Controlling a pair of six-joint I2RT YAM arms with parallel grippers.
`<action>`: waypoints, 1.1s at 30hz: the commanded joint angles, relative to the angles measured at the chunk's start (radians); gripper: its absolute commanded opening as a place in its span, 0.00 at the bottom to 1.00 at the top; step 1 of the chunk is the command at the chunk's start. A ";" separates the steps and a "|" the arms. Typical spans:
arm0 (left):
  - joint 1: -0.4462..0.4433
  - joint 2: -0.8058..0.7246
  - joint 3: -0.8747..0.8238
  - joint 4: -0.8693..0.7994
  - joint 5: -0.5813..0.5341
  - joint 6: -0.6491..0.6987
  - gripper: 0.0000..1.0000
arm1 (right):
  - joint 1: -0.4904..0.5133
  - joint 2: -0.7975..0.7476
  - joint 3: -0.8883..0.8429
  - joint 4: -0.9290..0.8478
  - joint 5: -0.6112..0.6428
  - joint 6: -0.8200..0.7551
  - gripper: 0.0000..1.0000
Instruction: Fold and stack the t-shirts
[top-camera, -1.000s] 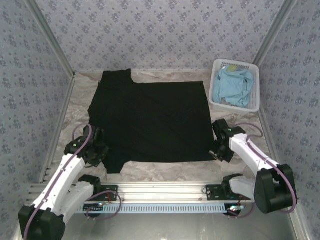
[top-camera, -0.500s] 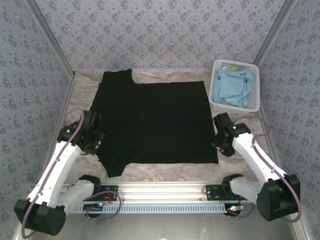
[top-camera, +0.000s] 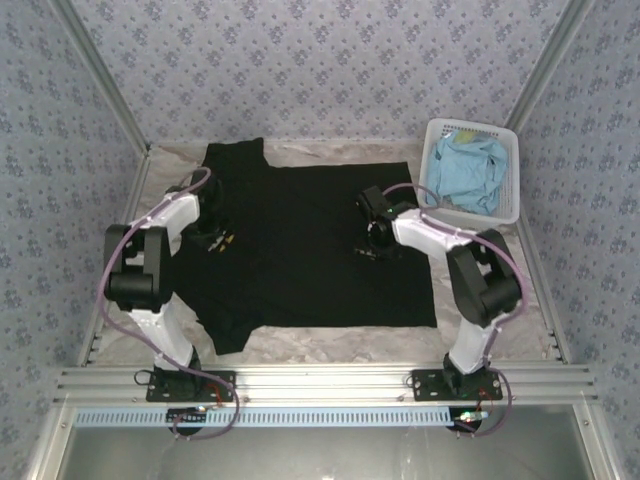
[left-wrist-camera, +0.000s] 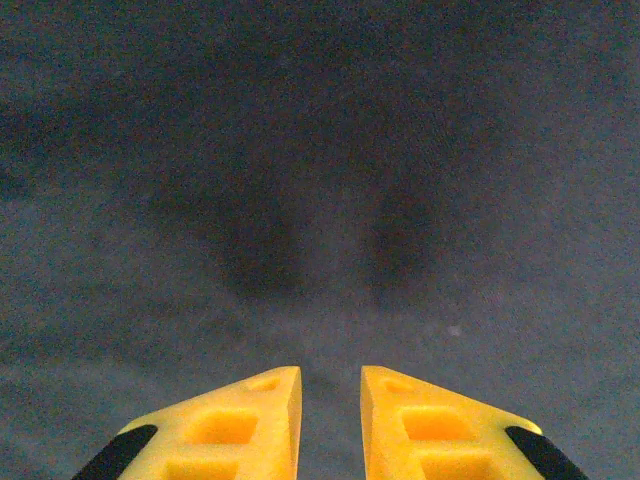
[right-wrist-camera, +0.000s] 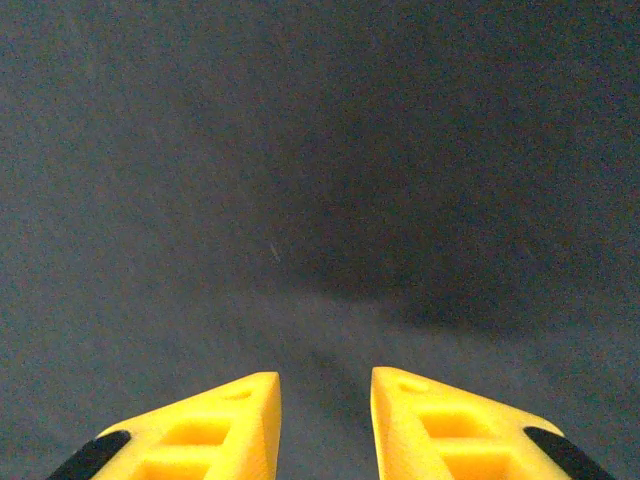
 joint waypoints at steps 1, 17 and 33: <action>0.018 0.058 0.034 0.010 0.058 0.074 0.22 | -0.035 0.110 0.123 -0.064 -0.021 -0.013 0.31; 0.140 0.386 0.443 -0.047 0.158 0.272 0.29 | -0.199 0.536 0.642 -0.280 -0.108 -0.048 0.34; 0.283 -0.332 -0.256 -0.020 0.175 0.249 0.57 | -0.182 0.099 0.437 -0.219 -0.179 -0.120 0.57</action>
